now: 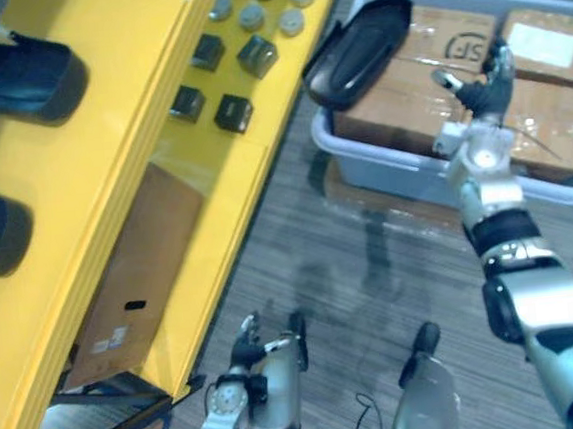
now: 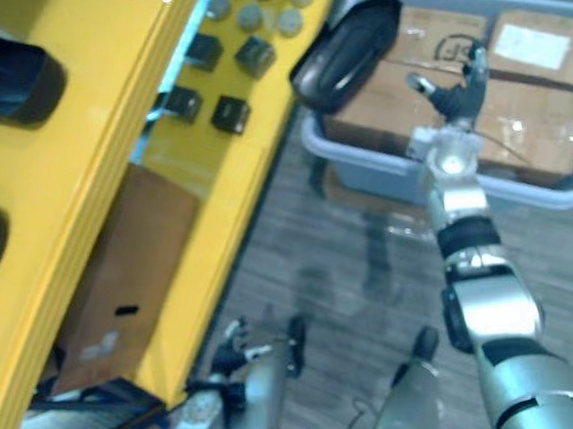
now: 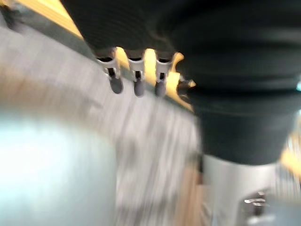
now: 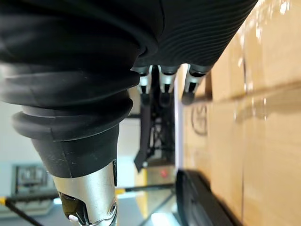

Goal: Walk over and take plastic housings, then place them on the shelf

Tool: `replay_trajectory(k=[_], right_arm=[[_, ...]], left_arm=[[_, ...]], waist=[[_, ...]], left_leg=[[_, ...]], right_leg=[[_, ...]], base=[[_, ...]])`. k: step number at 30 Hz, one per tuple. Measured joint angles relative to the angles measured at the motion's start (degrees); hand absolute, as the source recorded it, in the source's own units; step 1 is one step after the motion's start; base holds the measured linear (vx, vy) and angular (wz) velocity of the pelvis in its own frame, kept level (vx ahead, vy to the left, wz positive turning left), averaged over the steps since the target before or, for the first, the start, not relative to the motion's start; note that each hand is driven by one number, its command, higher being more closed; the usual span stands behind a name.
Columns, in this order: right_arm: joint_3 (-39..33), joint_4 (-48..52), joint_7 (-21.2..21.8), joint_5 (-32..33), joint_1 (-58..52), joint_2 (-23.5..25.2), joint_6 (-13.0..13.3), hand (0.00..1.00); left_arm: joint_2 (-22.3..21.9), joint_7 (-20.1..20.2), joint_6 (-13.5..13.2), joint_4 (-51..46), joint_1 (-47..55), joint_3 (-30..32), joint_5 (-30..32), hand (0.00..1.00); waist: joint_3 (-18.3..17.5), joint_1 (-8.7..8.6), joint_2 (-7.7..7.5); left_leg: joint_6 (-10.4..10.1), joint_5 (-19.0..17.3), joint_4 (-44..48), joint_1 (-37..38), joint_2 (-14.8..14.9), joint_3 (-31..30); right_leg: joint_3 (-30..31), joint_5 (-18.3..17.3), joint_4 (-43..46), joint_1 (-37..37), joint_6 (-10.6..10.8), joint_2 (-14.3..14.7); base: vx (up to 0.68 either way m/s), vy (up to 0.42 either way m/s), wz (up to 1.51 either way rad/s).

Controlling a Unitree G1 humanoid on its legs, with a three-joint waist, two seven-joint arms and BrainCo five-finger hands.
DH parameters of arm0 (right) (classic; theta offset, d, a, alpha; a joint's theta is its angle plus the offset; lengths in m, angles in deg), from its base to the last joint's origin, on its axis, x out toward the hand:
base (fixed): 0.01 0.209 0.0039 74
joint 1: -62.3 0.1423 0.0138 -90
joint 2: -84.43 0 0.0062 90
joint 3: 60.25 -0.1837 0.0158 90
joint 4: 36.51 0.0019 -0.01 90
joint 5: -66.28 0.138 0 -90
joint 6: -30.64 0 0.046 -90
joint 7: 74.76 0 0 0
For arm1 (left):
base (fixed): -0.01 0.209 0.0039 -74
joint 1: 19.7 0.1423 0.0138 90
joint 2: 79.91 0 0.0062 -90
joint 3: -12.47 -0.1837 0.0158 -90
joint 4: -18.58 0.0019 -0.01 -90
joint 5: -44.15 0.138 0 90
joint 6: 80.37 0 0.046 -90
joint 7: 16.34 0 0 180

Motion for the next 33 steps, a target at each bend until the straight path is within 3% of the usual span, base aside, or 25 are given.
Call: replay_trajectory(k=[5, 9, 13, 18, 22, 24, 28, 33], right_arm=[[2.6, -3.8, -1.8, -0.1, 3.8, -3.5, -3.2, 0.00], [2.6, -6.7, -7.6, -0.1, 5.8, -6.9, -6.0, 0.00], [2.5, -8.4, -11.0, -0.1, 6.8, -7.5, -6.1, 0.00], [2.7, -10.3, -12.6, 1.2, 7.8, -11.0, -5.8, 0.00], [5.1, -10.2, -12.2, 0.8, 8.4, -12.4, -2.0, 0.00], [5.1, -9.6, -12.2, -2.2, 8.5, -12.5, 0.7, 0.00], [10.2, -4.9, -10.7, -18.5, 10.0, -14.5, 4.3, 0.00], [21.5, -2.4, -6.7, -32.9, 14.9, -15.5, 5.2, 0.00]], left_arm=[[0.2, -0.2, 0.9, 11.2, 3.2, 0.1, -1.3, 0.00], [-0.8, -0.2, 0.8, 13.3, 5.7, -1.4, -2.3, 0.00], [-0.8, -0.1, 0.7, 13.4, 5.6, -1.8, -2.4, 0.00], [-2.5, 1.8, 0.7, 15.5, 5.5, -2.8, -4.3, 0.00], [-3.3, 1.9, 0.7, 16.8, 5.5, -4.3, -4.6, 0.00], [-3.3, 2.0, 0.6, 16.8, 5.5, -4.3, -4.6, 0.00], [-3.3, 2.2, 0.5, 16.7, 5.3, -4.3, -4.6, 0.00], [-3.2, 3.3, -0.1, 16.6, 5.3, -4.4, -6.2, 0.00]], waist=[[0.3, 1.63, 0.71], [0.1, 3.34, 0.96], [0.0, 4.27, 1.23], [-1.8, 6.57, 3.71], [-3.0, 7.60, 5.40], [-3.0, 7.81, 5.43], [-3.0, 8.47, 5.42], [-2.9, 9.01, 5.34]], left_leg=[[0.3, 0.2, 0.5, -0.9, -1.2, -0.3], [0.3, 0.2, 2.0, -3.4, -1.3, -1.5], [0.3, 0.2, 3.0, -4.7, -1.5, -1.9], [0.3, 0.2, 3.9, -6.9, -2.0, -2.8], [0.2, 0.2, 3.7, -7.6, -2.0, -3.1], [0.2, 0.2, 3.7, -7.6, -1.9, -3.1], [0.2, 0.2, 3.2, -7.5, -1.7, -3.0], [0.1, 0.2, 2.8, -7.4, -0.8, -3.1]], right_leg=[[-0.2, -1.1, 2.3, -1.4, 0.3, -1.6], [-1.5, -1.5, 3.6, -2.8, -0.1, -1.9], [-1.7, -1.9, 4.7, -3.8, -0.1, -2.3], [-2.4, -2.4, 5.7, -5.4, -0.1, -2.9], [-3.1, -2.6, 5.5, -5.8, 0.0, -2.9], [-3.1, -2.6, 5.5, -5.8, 0.0, -2.9], [-3.4, -2.6, 5.4, -5.8, -0.1, -2.8], [-3.7, -3.0, 5.3, -5.8, -0.6, -2.0]], base=[[-0.04, 0.019, 0.11], [-0.03, 0.008, 0.14], [-0.04, 0.015, 0.07], [-0.03, 0.020, 0.10], [0.00, 0.014, 0.05], [0.02, 0.009, -0.01], [0.02, 0.009, 0.00], [0.00, -0.004, -0.01]])
